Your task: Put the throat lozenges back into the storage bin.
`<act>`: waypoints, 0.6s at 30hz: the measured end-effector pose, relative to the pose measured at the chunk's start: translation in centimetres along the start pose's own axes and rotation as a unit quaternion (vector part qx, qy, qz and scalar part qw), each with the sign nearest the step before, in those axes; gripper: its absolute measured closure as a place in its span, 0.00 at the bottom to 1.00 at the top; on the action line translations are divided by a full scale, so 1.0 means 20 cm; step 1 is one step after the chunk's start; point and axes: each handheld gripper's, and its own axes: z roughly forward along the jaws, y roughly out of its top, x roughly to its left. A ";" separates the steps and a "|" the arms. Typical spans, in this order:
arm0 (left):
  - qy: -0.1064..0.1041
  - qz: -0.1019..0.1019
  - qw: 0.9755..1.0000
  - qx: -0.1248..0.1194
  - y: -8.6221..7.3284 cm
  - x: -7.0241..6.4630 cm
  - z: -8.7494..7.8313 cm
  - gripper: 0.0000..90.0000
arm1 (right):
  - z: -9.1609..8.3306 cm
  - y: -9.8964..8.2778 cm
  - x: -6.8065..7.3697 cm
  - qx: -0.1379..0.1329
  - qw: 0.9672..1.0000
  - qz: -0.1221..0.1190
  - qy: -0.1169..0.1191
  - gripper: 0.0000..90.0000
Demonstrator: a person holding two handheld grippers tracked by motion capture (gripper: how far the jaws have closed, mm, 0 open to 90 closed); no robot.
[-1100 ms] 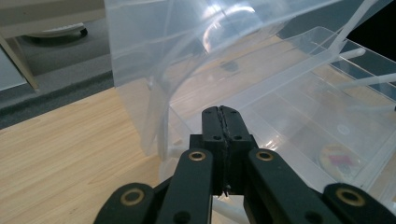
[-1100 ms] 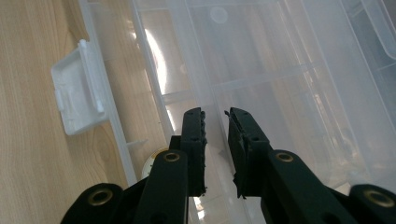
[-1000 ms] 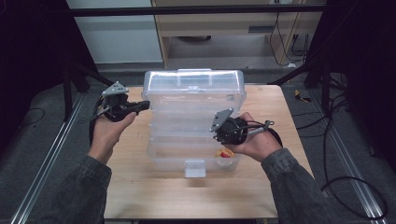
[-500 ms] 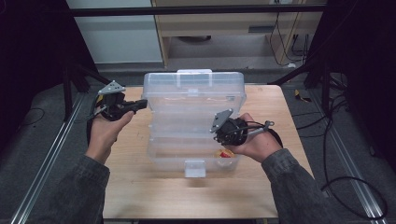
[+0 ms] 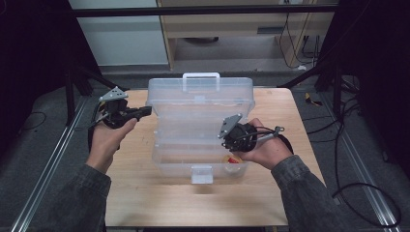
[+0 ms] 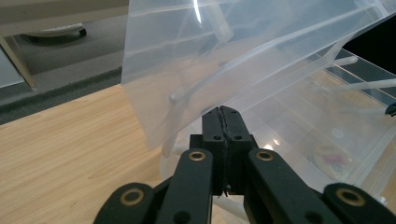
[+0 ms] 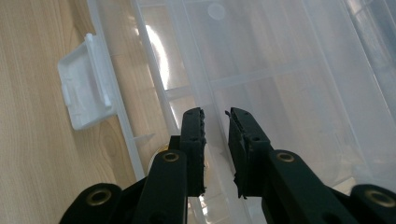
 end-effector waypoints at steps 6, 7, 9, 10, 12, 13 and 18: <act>-0.010 -0.006 1.000 -0.004 -0.01 0.00 0.00 0.99 | 0.00 -0.01 0.00 0.000 1.000 0.005 0.000 0.84; -0.008 -0.004 1.000 -0.004 -0.01 0.00 0.00 0.99 | 0.00 -0.01 0.00 0.000 1.000 0.006 0.000 0.83; -0.011 -0.003 1.000 -0.004 -0.01 -0.01 0.00 0.99 | 0.00 -0.01 0.00 0.003 1.000 0.008 0.000 0.83; -0.012 -0.002 1.000 -0.004 -0.01 -0.02 0.00 0.99 | 0.00 -0.01 0.00 0.003 1.000 0.008 0.000 0.83; -0.012 -0.001 1.000 -0.004 -0.01 -0.02 0.00 0.99 | 0.00 -0.02 0.00 0.003 1.000 0.008 0.000 0.82; -0.012 0.001 1.000 -0.003 -0.01 -0.03 0.00 0.99 | 0.00 -0.02 0.00 0.003 1.000 0.008 0.000 0.82; -0.015 0.000 1.000 -0.001 -0.04 -0.03 -0.01 0.99 | 0.00 -0.03 0.01 0.003 1.000 0.009 0.001 0.82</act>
